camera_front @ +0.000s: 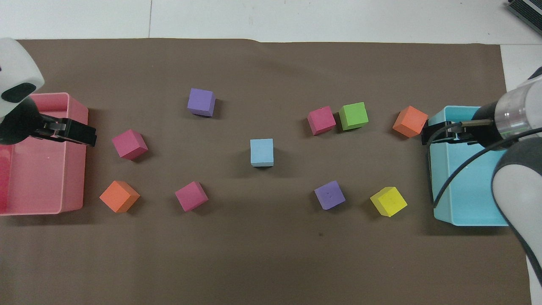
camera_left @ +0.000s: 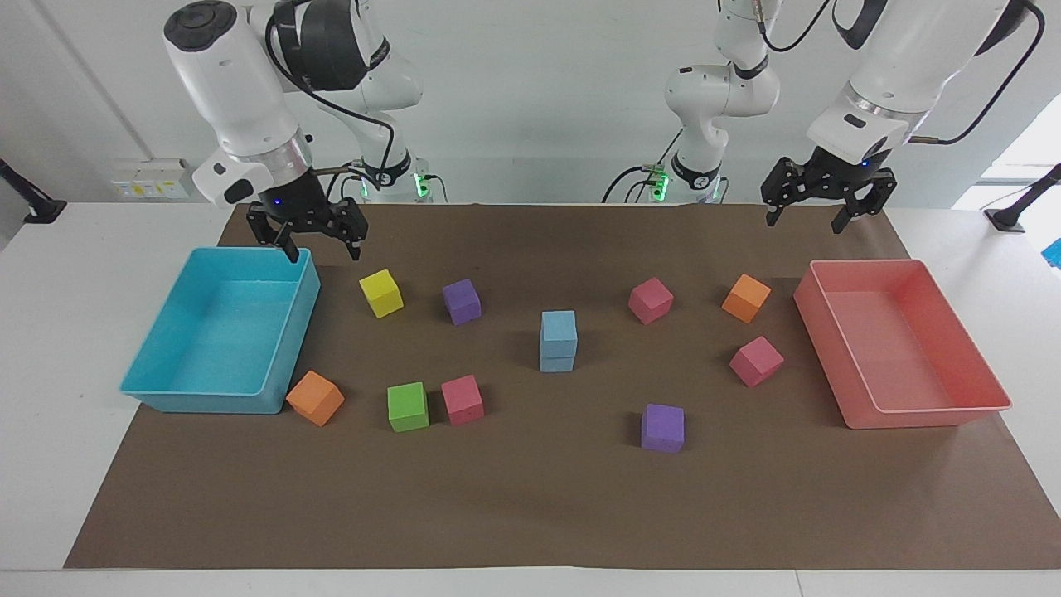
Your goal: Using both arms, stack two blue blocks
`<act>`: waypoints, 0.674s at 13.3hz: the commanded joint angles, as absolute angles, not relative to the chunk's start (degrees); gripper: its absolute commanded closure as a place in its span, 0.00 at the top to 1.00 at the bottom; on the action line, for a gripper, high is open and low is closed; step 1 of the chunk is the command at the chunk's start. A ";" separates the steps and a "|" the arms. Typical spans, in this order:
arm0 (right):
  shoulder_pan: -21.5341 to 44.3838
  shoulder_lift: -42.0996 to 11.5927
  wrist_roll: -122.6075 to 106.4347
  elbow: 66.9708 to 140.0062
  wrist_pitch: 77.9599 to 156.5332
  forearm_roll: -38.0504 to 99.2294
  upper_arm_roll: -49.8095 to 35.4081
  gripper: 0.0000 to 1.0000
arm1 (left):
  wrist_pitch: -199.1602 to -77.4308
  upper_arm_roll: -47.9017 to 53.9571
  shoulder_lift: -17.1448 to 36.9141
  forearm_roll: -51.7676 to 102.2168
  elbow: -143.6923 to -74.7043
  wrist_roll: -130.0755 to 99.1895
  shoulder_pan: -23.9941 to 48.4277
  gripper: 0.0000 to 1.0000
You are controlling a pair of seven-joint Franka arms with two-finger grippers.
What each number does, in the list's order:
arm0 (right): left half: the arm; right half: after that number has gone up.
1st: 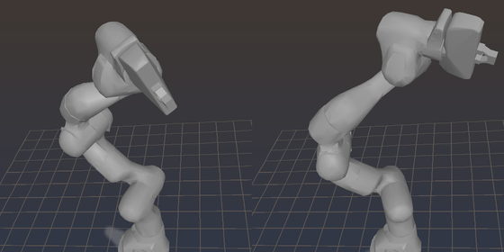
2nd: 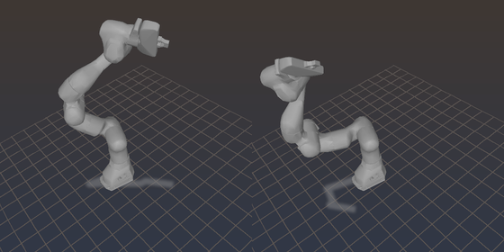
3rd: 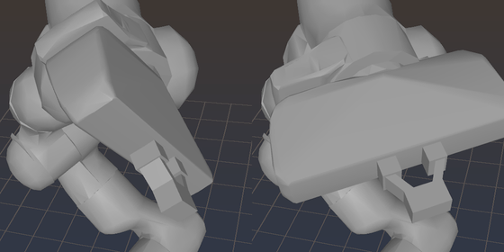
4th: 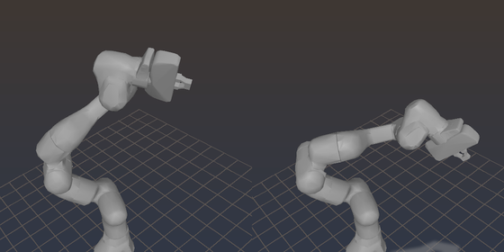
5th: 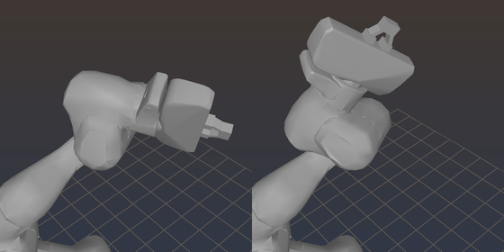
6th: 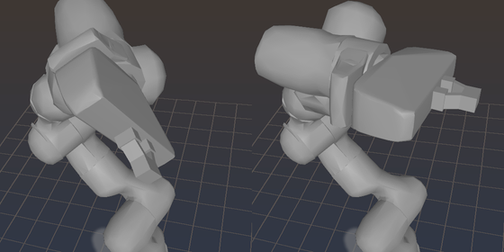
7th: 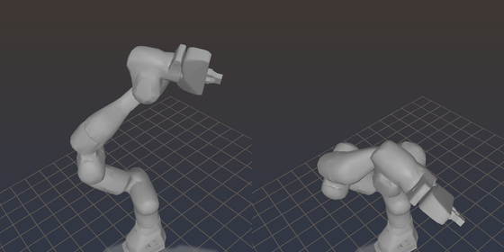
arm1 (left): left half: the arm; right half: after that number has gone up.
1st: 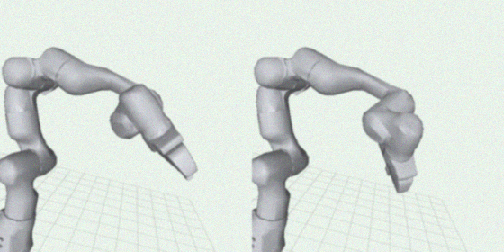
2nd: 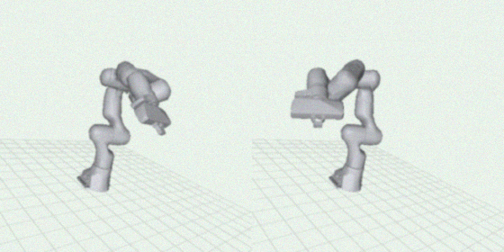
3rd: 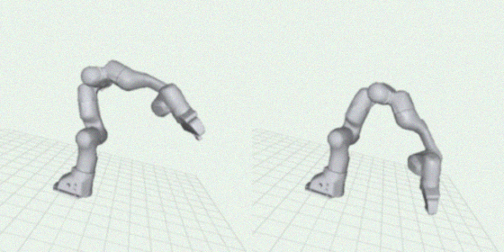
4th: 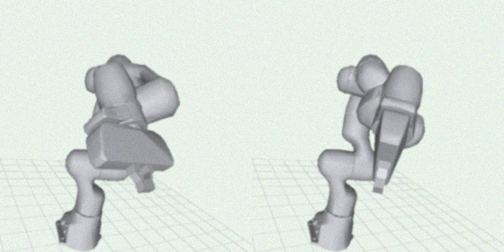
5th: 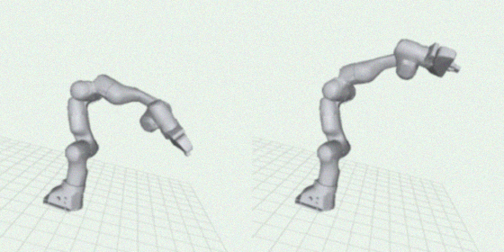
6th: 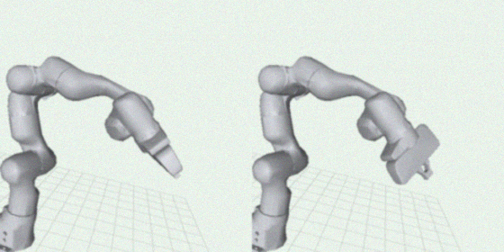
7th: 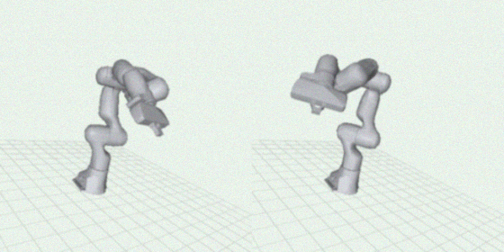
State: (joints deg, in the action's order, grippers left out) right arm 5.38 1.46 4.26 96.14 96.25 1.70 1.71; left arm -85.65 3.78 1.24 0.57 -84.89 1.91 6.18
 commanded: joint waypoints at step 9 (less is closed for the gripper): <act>4.40 5.19 2.05 90.45 84.99 -2.01 4.57 1.00 | -87.36 4.31 -3.08 0.09 -91.06 2.46 5.71 1.00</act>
